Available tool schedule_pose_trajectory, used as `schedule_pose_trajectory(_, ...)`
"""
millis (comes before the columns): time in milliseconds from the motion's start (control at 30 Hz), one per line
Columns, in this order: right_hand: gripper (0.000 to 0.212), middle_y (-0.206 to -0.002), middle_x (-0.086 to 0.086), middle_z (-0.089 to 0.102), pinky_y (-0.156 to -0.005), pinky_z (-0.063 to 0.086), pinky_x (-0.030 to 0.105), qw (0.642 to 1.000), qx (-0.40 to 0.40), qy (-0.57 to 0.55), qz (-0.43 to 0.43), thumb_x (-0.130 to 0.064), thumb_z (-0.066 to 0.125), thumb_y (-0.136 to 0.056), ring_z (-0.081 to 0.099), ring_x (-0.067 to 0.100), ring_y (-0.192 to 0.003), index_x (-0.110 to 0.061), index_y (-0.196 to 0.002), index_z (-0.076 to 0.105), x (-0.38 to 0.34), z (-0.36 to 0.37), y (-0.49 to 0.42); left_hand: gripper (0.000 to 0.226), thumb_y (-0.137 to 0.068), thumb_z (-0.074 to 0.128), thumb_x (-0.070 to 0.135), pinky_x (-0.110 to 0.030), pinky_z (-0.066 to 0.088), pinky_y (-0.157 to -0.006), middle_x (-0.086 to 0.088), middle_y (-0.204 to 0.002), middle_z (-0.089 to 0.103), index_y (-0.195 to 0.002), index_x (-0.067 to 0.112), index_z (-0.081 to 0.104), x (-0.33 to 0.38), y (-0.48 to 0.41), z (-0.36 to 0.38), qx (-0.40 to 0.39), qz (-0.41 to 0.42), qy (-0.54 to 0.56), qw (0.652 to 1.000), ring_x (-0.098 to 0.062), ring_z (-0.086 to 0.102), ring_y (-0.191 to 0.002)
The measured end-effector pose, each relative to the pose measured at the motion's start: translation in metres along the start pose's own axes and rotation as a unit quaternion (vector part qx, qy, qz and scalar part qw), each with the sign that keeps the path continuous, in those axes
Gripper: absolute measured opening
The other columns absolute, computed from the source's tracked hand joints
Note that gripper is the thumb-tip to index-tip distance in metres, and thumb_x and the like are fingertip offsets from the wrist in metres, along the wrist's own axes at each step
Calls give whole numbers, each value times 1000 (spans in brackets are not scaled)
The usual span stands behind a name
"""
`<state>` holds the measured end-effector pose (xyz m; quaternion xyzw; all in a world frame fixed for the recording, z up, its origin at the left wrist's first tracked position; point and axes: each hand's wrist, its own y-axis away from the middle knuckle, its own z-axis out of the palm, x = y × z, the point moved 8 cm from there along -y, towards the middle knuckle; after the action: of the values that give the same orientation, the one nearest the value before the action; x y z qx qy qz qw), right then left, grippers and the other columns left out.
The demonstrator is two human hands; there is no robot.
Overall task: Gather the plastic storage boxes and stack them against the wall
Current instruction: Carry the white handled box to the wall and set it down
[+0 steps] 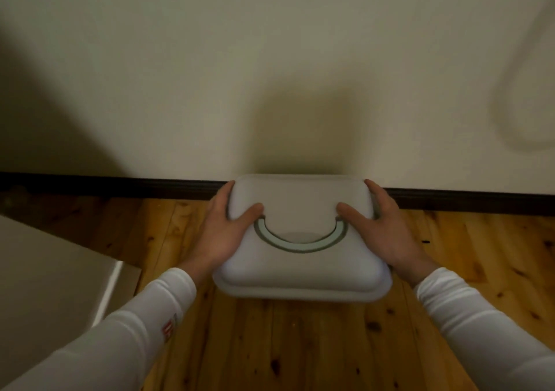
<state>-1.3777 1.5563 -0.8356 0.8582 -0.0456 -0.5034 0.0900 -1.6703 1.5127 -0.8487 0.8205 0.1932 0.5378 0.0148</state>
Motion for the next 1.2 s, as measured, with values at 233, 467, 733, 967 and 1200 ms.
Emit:
schedule_pose_trajectory(233,89,-146,2,38,-106,39,45,1000,-1,-20,9,-61,69,-72,44,20,-127,-32,-146,31,11,7,-16,95,-68,69,64,-48,38,-111,0,-151,40,-149,30,34,-7,-15,5,13,-3,-14,1000,-21,43,-134)
schedule_pose_trajectory(467,86,-147,2,38,-108,37,41,1000,10,-16,1,-55,70,-75,43,19,-129,-26,-147,32,5,9,-28,101,-60,64,73,-48,41,-109,0,-150,40,-148,35,33,-4,-27,4,14,-12,-14,1000,-21,46,-131)
schedule_pose_trajectory(733,86,-148,3,36,-108,36,43,1000,6,-17,5,-53,70,-77,41,20,-130,-25,-148,30,3,10,-33,100,-60,66,71,-46,40,-110,-1,-149,41,-147,33,35,-2,-34,4,7,-7,-4,1000,-21,47,-131)
schedule_pose_trajectory(967,88,-149,4,35,-108,37,45,1000,-5,-12,3,-55,68,-77,40,21,-131,-26,-149,28,2,10,-33,94,-68,65,63,-47,36,-112,-6,-150,37,-150,29,32,1,-34,4,-3,-6,-35,999,-24,43,-133)
schedule_pose_trajectory(1200,83,-150,4,34,-95,32,26,1000,5,5,-3,-54,66,-81,39,16,-127,-23,-149,28,-2,6,-32,96,-72,63,66,-47,35,-113,-5,-155,33,-153,27,29,7,-33,0,4,-12,-59,998,-24,40,-138)
